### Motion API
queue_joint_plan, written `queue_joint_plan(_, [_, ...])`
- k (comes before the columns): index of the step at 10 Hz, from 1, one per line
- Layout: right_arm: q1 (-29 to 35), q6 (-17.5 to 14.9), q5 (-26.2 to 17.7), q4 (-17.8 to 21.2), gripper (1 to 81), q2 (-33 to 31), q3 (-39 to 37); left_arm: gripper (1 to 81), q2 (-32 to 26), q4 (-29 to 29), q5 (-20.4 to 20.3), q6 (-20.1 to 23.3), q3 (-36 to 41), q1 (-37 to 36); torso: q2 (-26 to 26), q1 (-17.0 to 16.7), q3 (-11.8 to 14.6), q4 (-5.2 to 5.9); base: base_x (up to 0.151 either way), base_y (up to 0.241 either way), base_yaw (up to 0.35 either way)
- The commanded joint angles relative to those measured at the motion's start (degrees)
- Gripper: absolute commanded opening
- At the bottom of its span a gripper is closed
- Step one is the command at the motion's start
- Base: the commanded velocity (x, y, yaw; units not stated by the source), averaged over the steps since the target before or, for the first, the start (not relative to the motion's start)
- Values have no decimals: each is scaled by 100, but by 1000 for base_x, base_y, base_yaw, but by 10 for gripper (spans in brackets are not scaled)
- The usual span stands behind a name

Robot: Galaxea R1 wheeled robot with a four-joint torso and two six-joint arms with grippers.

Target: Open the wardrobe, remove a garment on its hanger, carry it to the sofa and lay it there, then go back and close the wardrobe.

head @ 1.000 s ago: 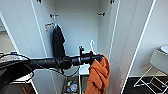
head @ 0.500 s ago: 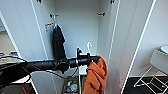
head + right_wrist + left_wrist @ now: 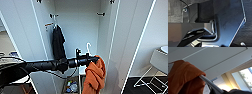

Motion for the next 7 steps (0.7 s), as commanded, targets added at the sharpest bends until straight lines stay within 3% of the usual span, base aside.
queue_joint_plan(1, [181, -18, -314, -33, 811, 44, 56, 10, 8, 184, -547, 4, 164, -1072, 0, 0, 0, 0, 0, 0, 0])
queue_joint_plan(4, [172, -18, -314, -24, 811, 35, 47, 10, 34, 193, -547, 4, 147, -1072, 0, 0, 0, 0, 0, 0, 0])
queue_joint_plan(7, [172, -18, -314, -7, 811, 26, 47, 10, -36, 193, -547, 4, 200, -1072, 0, 0, 0, 0, 0, 0, -161])
